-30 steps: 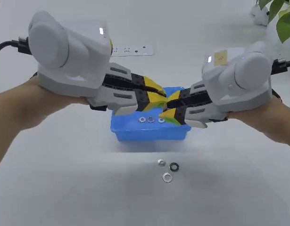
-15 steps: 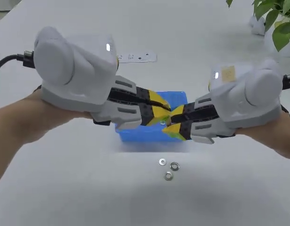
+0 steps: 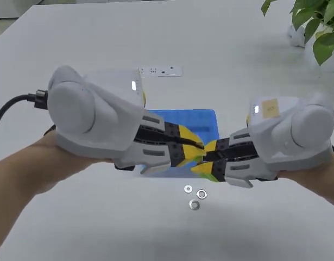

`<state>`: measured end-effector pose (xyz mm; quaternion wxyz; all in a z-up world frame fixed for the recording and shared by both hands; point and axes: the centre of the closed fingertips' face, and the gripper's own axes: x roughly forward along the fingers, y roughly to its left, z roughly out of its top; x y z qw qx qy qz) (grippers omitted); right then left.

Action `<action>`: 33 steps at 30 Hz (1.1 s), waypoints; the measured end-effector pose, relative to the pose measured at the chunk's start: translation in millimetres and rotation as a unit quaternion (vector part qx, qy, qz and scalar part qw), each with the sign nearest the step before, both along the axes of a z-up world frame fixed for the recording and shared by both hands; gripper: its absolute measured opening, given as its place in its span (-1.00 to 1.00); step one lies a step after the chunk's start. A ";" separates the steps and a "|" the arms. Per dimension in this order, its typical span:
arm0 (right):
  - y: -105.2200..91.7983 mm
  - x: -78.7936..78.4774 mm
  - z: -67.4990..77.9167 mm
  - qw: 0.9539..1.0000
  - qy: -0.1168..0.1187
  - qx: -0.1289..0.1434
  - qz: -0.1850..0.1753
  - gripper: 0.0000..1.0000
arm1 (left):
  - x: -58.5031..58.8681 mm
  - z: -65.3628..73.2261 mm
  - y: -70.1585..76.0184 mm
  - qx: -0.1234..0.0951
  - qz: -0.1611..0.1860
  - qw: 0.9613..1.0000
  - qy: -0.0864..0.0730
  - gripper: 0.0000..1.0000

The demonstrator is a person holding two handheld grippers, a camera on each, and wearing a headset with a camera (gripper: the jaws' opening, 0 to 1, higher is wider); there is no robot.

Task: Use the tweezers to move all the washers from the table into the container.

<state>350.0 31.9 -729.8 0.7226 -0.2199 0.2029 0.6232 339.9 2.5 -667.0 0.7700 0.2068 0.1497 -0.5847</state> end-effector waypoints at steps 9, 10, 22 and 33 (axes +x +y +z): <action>6.6 -16.7 -15.7 1.000 0.003 -0.003 0.010 -0.75 | -12.1 -14.1 5.9 -0.007 0.011 1.000 0.013 -0.88; 7.9 -18.0 -16.8 1.000 0.009 -0.002 0.010 -0.75 | -12.3 -14.8 6.2 -0.006 0.012 1.000 0.013 -0.88; 12.2 -14.0 -23.2 1.000 0.007 -0.006 0.007 -0.75 | -8.4 -21.0 13.7 -0.018 0.023 0.999 0.027 -0.88; 18.0 -8.7 -29.0 1.000 -0.003 -0.014 0.005 -0.75 | -2.7 -24.9 17.1 -0.039 0.029 0.998 0.039 -0.88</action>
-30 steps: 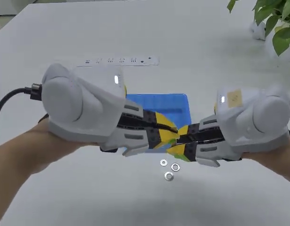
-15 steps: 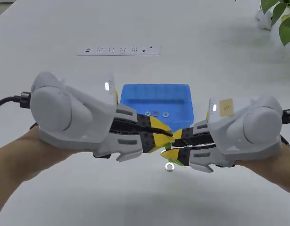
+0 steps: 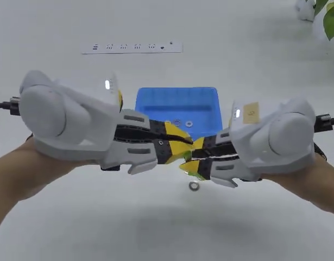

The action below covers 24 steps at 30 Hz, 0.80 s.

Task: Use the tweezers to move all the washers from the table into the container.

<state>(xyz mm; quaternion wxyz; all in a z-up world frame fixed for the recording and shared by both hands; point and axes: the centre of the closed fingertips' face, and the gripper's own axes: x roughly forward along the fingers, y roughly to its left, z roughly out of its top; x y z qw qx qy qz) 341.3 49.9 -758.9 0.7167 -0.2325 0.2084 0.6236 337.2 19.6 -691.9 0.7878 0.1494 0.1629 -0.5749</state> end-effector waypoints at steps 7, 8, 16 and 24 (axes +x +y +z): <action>-0.1 1.2 -7.3 1.000 -0.002 -0.018 0.004 -0.75 | 1.9 -7.2 0.8 -0.008 0.007 1.000 0.012 -0.88; 0.0 1.6 -7.4 1.000 -0.001 -0.017 0.003 -0.75 | 2.0 -7.4 0.6 -0.009 0.007 1.000 0.013 -0.88; -0.2 3.6 -13.1 1.000 0.006 -0.016 -0.001 -0.75 | 3.8 -13.8 -1.6 -0.006 0.006 1.000 0.021 -0.87; -1.7 3.8 -17.5 1.000 0.006 -0.021 0.002 -0.75 | 4.9 -20.1 -2.7 -0.004 0.007 1.000 0.029 -0.87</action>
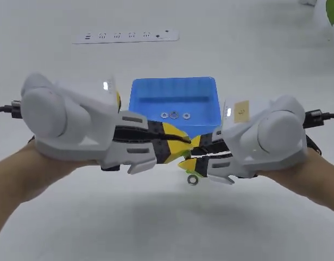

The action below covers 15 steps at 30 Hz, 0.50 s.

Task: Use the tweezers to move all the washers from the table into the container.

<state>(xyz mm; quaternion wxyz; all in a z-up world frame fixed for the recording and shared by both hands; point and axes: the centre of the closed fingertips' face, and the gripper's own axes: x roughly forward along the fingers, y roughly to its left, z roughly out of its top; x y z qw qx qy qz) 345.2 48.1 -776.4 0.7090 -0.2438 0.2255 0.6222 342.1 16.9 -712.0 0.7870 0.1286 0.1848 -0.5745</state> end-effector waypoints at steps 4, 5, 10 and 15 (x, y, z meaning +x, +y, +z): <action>1.5 1.6 0.3 1.000 0.002 0.004 -0.001 -0.75 | 0.8 -0.3 0.7 0.002 0.000 1.000 -0.002 -0.87; 1.8 1.9 0.5 1.000 0.002 0.005 -0.001 -0.75 | 1.2 -0.3 1.1 0.002 0.001 1.000 -0.001 -0.87; 2.1 0.9 -3.1 1.000 0.006 0.002 0.000 -0.75 | 1.5 -5.7 2.9 0.004 0.004 1.000 0.007 -0.87; 2.2 1.7 -2.8 1.000 0.009 0.006 -0.005 -0.75 | 2.5 -4.6 3.0 -0.002 0.010 1.000 0.009 -0.87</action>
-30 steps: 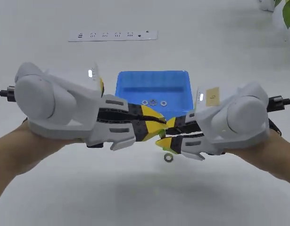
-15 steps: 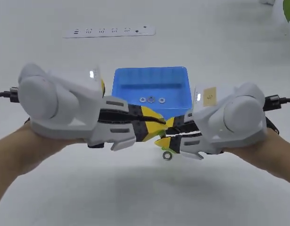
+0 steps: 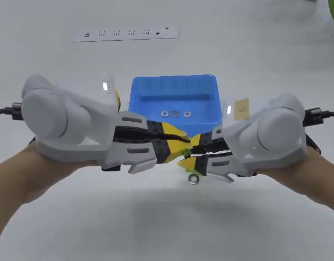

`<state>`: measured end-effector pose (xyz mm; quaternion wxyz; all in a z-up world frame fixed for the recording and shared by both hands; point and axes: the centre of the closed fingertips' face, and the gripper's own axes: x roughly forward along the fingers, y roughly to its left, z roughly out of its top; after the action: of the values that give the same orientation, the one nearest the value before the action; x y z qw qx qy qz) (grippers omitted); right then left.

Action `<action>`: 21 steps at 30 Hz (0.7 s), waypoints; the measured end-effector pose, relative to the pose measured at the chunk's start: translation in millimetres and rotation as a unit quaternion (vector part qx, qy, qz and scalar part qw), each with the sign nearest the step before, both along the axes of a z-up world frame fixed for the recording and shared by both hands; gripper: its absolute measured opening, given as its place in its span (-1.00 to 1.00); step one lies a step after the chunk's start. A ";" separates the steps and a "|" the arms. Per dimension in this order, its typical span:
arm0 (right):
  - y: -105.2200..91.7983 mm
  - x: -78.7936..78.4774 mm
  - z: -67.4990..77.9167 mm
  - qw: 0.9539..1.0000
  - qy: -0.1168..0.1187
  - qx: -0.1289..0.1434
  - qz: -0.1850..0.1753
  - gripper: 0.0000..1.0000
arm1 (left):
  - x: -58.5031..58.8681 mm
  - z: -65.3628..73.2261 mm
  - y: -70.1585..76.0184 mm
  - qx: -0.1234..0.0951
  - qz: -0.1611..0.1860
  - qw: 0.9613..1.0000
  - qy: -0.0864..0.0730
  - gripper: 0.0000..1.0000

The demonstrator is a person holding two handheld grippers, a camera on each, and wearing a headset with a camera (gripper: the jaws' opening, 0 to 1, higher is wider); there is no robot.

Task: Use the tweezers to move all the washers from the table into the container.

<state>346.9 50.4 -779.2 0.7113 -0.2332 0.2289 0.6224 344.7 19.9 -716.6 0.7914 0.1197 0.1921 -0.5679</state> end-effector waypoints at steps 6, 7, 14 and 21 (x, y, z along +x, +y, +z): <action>0.9 -1.4 -1.4 1.000 -0.012 -0.003 0.007 -0.77 | -1.3 -0.8 1.3 0.003 -0.001 1.000 0.002 -0.87; 0.8 -1.3 -1.4 1.000 -0.010 -0.001 0.008 -0.77 | -1.4 -0.9 1.5 0.002 -0.001 1.000 0.003 -0.87; 0.7 -0.4 -1.2 1.000 -0.005 0.002 0.015 -0.78 | 2.1 -0.6 0.9 -0.012 0.010 1.000 0.016 -0.87; 1.0 0.4 -0.9 1.000 -0.008 0.004 0.008 -0.78 | 3.0 -0.8 0.6 -0.001 0.016 1.000 0.021 -0.87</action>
<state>347.3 51.4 -780.1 0.7088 -0.2374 0.2191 0.6271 347.6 20.5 -717.4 0.7961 0.1042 0.2101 -0.5580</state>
